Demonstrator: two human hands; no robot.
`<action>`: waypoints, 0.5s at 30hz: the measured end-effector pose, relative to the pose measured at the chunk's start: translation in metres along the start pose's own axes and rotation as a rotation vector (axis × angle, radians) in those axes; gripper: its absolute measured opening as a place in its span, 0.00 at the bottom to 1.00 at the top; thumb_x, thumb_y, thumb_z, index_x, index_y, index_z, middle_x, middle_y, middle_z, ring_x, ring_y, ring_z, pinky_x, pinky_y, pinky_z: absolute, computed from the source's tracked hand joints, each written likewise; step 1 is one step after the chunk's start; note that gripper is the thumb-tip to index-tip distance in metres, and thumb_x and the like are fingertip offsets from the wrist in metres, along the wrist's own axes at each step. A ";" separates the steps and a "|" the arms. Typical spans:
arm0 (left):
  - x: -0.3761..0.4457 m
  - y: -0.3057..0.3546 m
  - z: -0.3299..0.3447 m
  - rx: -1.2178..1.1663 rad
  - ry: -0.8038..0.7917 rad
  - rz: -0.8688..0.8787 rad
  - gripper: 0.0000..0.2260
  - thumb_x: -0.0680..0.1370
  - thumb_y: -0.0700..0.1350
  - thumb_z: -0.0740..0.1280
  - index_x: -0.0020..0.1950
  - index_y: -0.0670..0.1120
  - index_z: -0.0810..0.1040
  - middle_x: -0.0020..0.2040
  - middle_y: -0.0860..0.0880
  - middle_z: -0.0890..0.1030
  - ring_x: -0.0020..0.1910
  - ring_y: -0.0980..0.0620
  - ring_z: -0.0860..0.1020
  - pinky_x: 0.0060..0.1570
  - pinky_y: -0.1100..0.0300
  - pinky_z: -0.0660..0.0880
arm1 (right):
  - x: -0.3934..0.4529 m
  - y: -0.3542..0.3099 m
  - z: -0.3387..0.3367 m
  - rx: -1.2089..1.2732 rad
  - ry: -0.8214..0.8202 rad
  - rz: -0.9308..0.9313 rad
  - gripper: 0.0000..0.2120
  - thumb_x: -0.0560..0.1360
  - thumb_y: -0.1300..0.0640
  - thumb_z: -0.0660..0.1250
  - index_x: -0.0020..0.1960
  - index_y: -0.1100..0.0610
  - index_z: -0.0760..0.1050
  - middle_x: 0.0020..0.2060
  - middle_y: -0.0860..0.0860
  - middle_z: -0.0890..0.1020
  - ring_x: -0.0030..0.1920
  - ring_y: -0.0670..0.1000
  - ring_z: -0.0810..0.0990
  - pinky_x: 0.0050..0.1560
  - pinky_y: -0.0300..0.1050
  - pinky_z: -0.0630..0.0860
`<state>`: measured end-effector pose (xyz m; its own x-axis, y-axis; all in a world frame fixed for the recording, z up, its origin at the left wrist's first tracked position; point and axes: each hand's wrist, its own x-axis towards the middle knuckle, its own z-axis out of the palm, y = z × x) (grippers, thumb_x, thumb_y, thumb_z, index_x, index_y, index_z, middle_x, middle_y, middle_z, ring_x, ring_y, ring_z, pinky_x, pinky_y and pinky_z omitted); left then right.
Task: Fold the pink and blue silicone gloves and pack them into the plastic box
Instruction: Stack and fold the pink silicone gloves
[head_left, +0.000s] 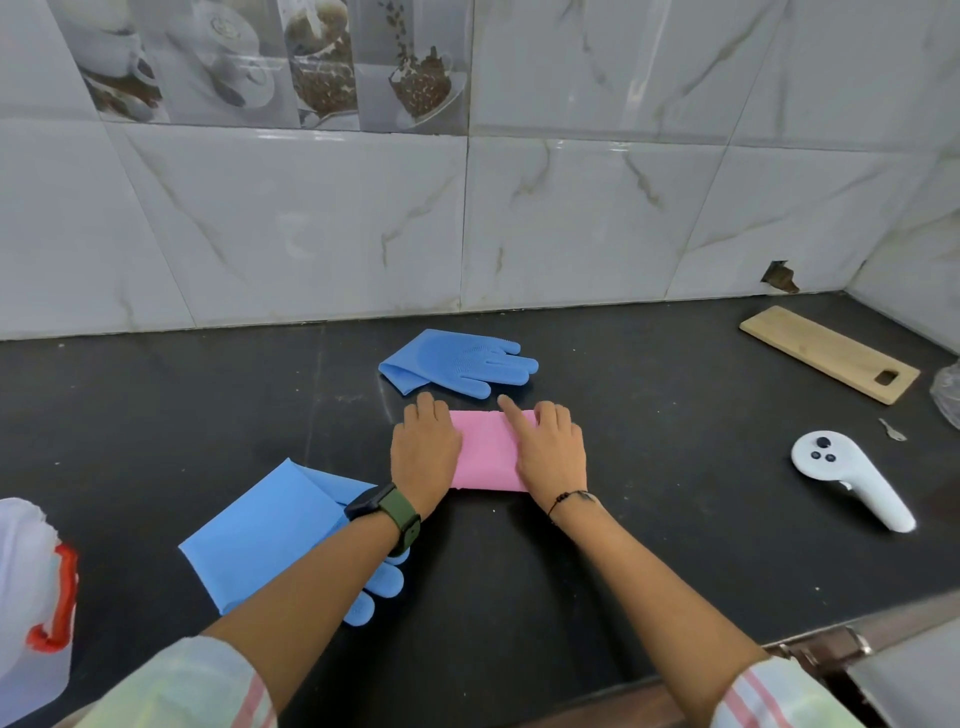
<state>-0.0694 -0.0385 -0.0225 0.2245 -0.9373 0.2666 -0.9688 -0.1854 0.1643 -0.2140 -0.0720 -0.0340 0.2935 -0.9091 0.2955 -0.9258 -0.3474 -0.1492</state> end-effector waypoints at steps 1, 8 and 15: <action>0.002 -0.001 0.003 0.004 0.013 0.027 0.14 0.80 0.42 0.54 0.65 0.40 0.67 0.70 0.40 0.65 0.65 0.45 0.70 0.59 0.56 0.70 | 0.002 0.002 0.002 -0.040 -0.007 -0.030 0.27 0.75 0.63 0.59 0.73 0.49 0.61 0.57 0.59 0.72 0.62 0.60 0.69 0.58 0.52 0.70; 0.006 -0.004 0.015 0.102 -0.059 0.004 0.17 0.81 0.44 0.53 0.67 0.39 0.67 0.71 0.39 0.66 0.72 0.42 0.63 0.70 0.51 0.63 | 0.009 0.002 0.006 -0.146 -0.095 -0.041 0.22 0.79 0.56 0.57 0.72 0.47 0.62 0.62 0.58 0.68 0.64 0.59 0.66 0.69 0.55 0.61; 0.006 0.004 -0.005 0.024 -0.077 -0.138 0.14 0.79 0.48 0.58 0.61 0.41 0.70 0.60 0.42 0.73 0.58 0.45 0.71 0.55 0.53 0.69 | 0.025 -0.007 -0.017 -0.184 -0.257 -0.079 0.16 0.78 0.54 0.53 0.57 0.55 0.76 0.66 0.55 0.68 0.65 0.58 0.66 0.68 0.61 0.59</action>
<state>-0.0718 -0.0434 -0.0153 0.3482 -0.9221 0.1688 -0.9317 -0.3205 0.1710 -0.2041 -0.0882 -0.0097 0.3946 -0.9176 0.0484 -0.9186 -0.3927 0.0443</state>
